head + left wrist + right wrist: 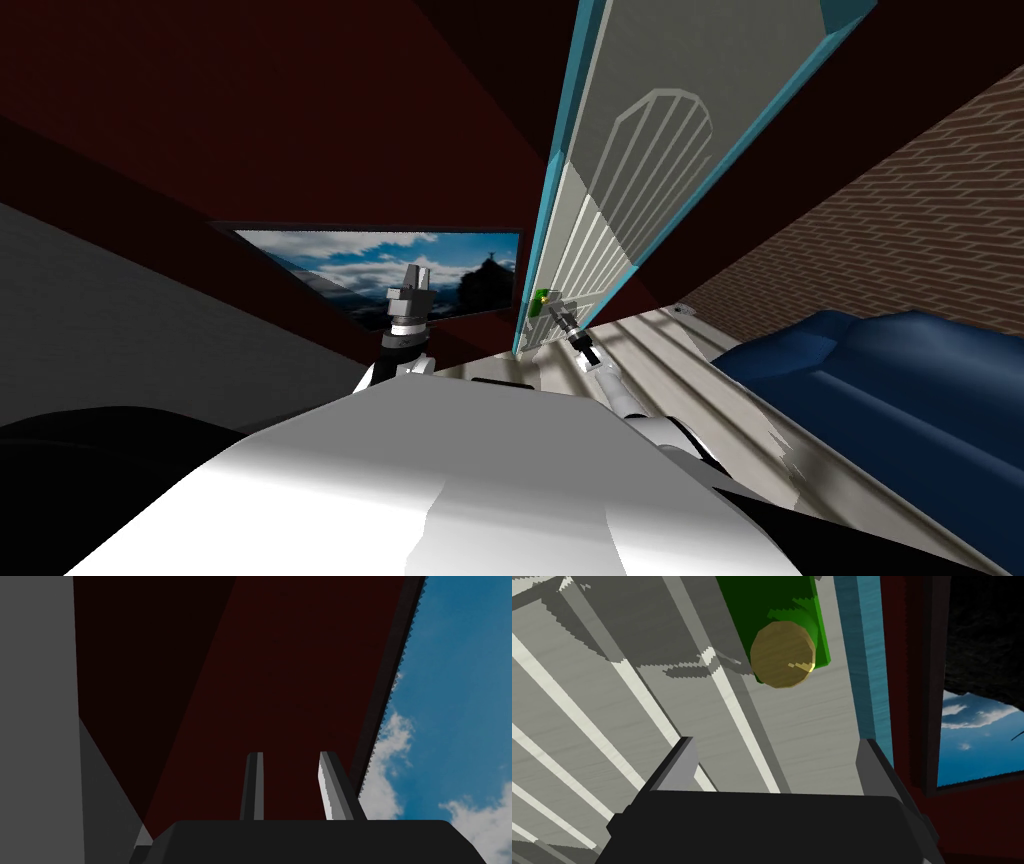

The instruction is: Pull the door open

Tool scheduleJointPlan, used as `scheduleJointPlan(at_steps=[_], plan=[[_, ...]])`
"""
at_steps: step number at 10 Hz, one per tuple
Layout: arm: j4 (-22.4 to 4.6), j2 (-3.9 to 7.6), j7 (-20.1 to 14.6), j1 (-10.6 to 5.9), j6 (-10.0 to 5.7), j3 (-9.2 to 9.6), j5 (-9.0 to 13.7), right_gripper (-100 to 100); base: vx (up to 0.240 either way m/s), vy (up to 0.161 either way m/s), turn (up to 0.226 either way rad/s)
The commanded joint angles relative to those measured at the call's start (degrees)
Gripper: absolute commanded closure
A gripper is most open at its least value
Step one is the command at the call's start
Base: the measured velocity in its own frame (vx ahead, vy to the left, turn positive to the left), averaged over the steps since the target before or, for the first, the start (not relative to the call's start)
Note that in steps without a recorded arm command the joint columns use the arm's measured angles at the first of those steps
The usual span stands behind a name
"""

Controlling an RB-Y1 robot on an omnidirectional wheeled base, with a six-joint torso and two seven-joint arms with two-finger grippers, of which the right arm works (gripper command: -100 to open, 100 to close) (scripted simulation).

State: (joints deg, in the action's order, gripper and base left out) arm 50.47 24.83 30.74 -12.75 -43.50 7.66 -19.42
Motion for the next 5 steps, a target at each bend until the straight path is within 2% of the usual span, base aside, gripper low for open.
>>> scheduleJointPlan(at_steps=[1, 5], plan=[[-0.05, 0.43, 1.61, 0.27, -0.31, 0.04, -0.6, -100, -0.031, 0.034, -0.038], [0.38, 2.77, 8.18, 1.62, -1.1, 0.41, -4.07, -100, -0.038, 0.039, -0.081]])
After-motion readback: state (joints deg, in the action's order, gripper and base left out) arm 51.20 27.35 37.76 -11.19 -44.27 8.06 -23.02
